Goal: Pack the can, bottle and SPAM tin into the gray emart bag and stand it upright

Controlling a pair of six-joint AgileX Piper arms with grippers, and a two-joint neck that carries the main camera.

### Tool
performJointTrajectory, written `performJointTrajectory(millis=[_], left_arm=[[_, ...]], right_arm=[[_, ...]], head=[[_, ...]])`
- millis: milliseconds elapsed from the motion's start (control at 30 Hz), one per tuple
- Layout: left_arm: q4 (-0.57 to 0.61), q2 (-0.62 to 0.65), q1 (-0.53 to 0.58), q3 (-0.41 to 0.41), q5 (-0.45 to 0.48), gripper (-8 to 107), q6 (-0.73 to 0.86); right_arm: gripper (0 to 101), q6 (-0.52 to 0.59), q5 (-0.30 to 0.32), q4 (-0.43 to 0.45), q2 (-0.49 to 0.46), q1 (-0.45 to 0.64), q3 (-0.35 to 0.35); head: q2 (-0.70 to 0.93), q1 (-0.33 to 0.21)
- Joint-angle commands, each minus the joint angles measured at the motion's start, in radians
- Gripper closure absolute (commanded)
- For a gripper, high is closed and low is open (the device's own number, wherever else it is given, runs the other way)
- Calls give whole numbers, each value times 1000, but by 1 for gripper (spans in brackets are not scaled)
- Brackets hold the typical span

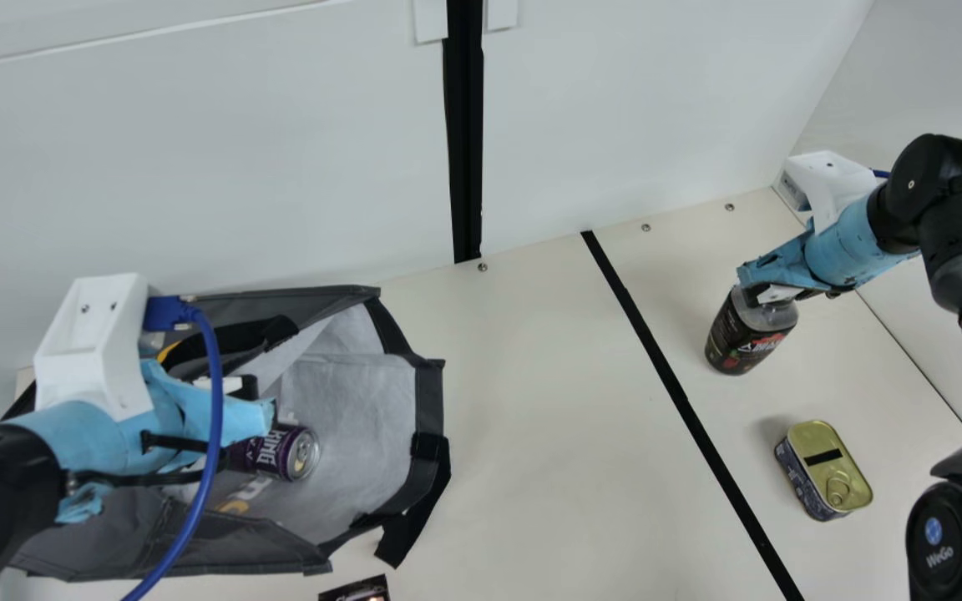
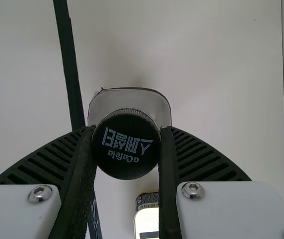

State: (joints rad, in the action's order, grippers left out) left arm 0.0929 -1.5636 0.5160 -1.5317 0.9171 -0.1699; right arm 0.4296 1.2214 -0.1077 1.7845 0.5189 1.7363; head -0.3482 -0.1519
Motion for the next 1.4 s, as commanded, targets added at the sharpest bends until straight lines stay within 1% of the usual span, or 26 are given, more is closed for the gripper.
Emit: performJointTrajectory(millis=[0,267,467,1067,1367], left_arm=[[0,0,0,0,0,107,0],[0,0,0,0,0,107,0],[0,0,0,0,0,107,0],[0,0,0,0,0,107,0],[0,0,0,0,0,107,0]], right_arm=[[101,10,-1,-6,-2,-6,3],[101,42,-1,-18,-19,-32,7],[101,58,-1,-12,-39,-67,-2],[101,93,-1,-8,-120,-219,-59],[101,173,-1,-6,-171,-286,-107]], head=[[-1,-23],[-1,-23],[-1,-23],[-1,-23],[-1,-23]])
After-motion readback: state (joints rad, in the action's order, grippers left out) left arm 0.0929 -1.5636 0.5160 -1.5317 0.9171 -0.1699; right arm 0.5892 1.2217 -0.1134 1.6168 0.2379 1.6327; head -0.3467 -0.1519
